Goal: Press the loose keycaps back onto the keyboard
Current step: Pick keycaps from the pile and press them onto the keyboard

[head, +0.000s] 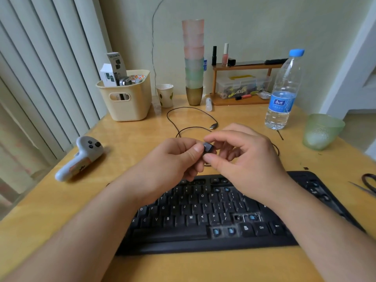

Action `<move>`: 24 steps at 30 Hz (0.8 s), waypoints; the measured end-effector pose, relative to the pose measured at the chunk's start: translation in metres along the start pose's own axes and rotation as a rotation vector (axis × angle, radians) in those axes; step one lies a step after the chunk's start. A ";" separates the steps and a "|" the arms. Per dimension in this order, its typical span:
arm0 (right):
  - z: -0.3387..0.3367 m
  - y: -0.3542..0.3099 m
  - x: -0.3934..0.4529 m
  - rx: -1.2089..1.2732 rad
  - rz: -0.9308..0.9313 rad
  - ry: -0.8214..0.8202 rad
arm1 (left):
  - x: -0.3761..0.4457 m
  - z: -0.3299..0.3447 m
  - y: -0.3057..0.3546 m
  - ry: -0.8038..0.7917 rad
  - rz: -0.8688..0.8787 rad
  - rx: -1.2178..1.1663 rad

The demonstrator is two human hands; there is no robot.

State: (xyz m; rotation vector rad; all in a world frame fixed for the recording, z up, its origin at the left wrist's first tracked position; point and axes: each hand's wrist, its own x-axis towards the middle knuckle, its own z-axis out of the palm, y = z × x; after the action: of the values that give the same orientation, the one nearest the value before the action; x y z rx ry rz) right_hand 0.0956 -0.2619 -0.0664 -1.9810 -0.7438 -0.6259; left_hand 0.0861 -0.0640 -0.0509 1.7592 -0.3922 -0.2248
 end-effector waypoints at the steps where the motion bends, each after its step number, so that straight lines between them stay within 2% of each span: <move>1: 0.000 0.000 0.000 -0.002 -0.011 -0.003 | -0.001 0.000 0.000 -0.009 -0.004 -0.005; 11: -0.003 0.006 -0.001 0.048 0.001 0.000 | -0.003 -0.005 0.001 -0.032 -0.009 0.026; 24: -0.002 0.002 -0.002 -0.020 -0.031 -0.106 | -0.007 -0.008 0.001 -0.054 0.056 0.299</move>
State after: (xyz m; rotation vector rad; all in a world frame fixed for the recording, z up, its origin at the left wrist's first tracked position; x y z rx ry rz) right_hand 0.0957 -0.2654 -0.0678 -2.0370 -0.8372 -0.5518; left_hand 0.0823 -0.0546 -0.0485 2.0353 -0.5354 -0.1802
